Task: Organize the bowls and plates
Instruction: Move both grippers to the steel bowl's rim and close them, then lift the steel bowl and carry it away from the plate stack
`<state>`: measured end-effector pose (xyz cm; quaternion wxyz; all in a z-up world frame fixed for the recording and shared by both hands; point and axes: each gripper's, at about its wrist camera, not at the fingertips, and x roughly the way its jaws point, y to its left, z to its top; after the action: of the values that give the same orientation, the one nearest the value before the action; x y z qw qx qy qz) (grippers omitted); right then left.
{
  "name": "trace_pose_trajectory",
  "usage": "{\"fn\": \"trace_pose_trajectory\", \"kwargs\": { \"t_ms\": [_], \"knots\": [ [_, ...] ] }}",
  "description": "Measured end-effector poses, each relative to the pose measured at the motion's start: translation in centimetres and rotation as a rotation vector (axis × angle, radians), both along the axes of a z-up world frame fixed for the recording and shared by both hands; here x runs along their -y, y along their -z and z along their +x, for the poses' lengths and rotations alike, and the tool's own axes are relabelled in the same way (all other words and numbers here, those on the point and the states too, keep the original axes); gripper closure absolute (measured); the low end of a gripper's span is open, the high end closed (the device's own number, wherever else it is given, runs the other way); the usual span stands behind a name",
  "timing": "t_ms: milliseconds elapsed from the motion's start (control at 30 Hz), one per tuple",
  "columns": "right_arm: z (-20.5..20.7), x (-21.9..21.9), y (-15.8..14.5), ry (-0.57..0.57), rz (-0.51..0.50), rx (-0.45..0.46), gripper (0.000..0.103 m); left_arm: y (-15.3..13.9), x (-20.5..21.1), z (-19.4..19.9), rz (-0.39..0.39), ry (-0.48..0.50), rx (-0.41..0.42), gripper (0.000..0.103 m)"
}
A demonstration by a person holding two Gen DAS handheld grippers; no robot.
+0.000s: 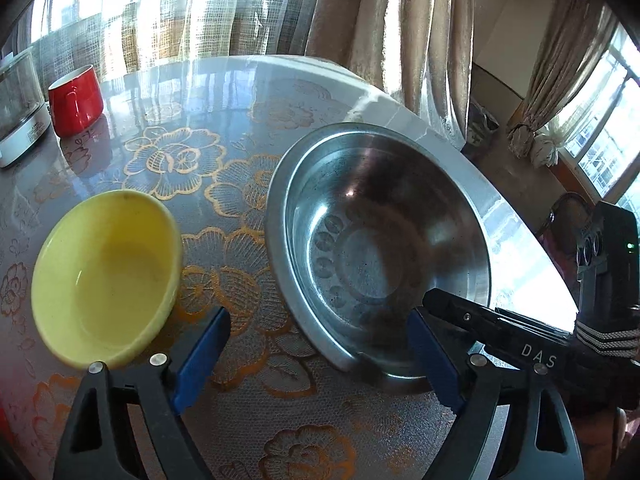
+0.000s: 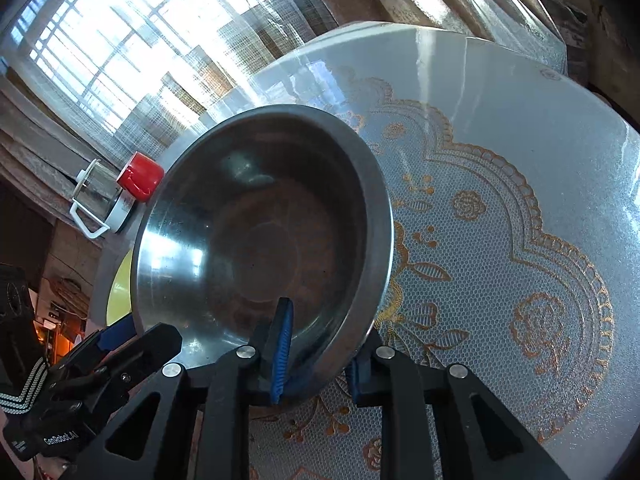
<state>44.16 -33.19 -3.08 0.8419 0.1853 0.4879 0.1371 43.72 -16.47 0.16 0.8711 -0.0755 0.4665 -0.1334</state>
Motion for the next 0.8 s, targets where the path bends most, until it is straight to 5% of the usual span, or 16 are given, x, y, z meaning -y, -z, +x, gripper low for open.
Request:
{"fn": "trace_pose_trajectory", "kwargs": {
  "t_ms": [100, 367, 800],
  "knots": [
    [-0.5, 0.0, 0.1, -0.006, 0.001, -0.001, 0.081, 0.3, 0.3, 0.4, 0.005, 0.002, -0.023, 0.024],
    [-1.8, 1.4, 0.4, -0.009, 0.009, -0.017, 0.083, 1.5, 2.3, -0.5, 0.06, 0.066, -0.059, 0.071],
    [-4.4, 0.4, -0.3, -0.011, 0.001, -0.014, 0.084, 0.8, 2.1, -4.5, 0.141, 0.105, -0.021, 0.072]
  ]
}}
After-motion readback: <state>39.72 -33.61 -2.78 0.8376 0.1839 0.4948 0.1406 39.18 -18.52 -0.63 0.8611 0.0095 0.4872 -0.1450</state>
